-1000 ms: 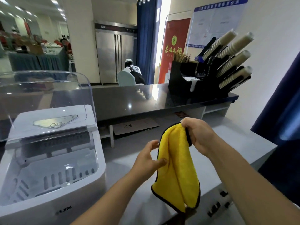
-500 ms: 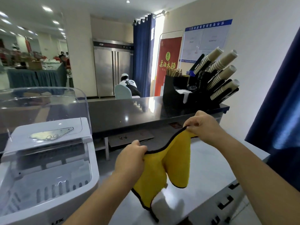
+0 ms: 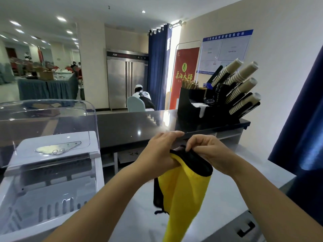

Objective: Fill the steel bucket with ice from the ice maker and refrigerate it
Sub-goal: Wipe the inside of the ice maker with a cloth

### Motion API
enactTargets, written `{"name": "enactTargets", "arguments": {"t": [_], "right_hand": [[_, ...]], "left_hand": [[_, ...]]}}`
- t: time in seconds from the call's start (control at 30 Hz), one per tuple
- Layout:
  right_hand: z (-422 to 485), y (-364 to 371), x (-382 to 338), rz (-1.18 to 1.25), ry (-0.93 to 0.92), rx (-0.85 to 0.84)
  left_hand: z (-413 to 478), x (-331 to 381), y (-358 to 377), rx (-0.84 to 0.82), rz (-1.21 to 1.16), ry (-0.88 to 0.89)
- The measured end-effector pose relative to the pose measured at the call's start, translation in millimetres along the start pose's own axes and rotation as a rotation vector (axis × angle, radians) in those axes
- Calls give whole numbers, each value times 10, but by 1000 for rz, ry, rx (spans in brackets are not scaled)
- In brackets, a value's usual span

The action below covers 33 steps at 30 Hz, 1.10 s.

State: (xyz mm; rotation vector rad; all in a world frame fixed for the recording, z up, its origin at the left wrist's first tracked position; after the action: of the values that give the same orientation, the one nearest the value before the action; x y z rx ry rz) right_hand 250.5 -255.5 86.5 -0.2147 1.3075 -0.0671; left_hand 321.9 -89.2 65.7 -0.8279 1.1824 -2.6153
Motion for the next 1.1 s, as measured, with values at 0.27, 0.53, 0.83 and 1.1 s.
{"name": "enactTargets", "arguments": {"t": [0.27, 0.53, 0.83, 1.1], "right_hand": [[-17, 6, 325, 419, -3, 45], [-115, 296, 896, 300, 205, -133], [-4, 324, 998, 63, 451, 209], [196, 251, 845, 446, 652, 553]], "left_hand": [[38, -130, 65, -220, -471, -281], [63, -167, 19, 15, -696, -587], [128, -436, -273, 338, -860, -882], [-103, -413, -90, 158, -779, -631]]}}
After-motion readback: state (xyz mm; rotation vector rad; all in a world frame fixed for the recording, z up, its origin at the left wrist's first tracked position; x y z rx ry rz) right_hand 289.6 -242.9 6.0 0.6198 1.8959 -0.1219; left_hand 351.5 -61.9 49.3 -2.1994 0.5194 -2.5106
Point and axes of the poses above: each hand's wrist, its own z-axis towards the middle knuckle, its own y-axis out of the palm, x = y × z, the point moved 2 cm from there along z, towards the middle knuckle, and after that the axes turned 7 degrees about z, right-handed, at the moved point
